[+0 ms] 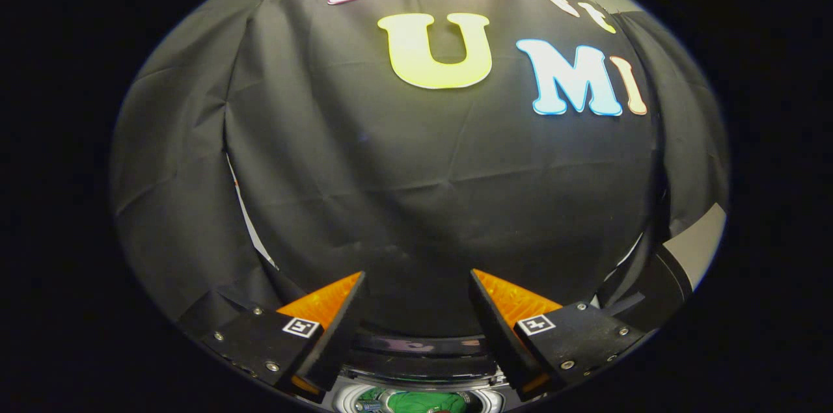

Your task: Put the clothes into the washing machine and then close the washing machine lid.

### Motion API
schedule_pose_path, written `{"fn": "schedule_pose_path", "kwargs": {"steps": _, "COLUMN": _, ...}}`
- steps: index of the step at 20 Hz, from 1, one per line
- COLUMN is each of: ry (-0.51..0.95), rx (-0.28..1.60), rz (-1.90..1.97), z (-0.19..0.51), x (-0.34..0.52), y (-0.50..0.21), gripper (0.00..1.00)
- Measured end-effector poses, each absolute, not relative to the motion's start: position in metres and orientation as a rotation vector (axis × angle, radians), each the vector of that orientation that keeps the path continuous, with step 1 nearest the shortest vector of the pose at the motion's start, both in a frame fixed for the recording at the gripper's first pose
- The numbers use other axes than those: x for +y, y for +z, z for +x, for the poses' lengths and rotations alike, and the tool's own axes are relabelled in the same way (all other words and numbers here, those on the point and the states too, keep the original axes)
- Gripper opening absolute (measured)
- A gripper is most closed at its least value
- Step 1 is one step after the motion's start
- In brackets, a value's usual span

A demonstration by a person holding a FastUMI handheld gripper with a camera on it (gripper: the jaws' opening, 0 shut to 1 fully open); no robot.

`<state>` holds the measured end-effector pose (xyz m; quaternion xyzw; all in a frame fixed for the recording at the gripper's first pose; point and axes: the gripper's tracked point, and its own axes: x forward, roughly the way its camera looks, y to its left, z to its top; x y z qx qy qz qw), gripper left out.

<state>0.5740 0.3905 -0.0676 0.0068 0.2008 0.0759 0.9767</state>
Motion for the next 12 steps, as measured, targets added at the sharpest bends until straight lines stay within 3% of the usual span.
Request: {"fn": "schedule_pose_path", "kwargs": {"steps": 12, "ry": 0.158, "rx": 0.371, "rz": -0.011, "z": 0.56, "x": 0.392, "y": -0.064, "gripper": 0.94}}
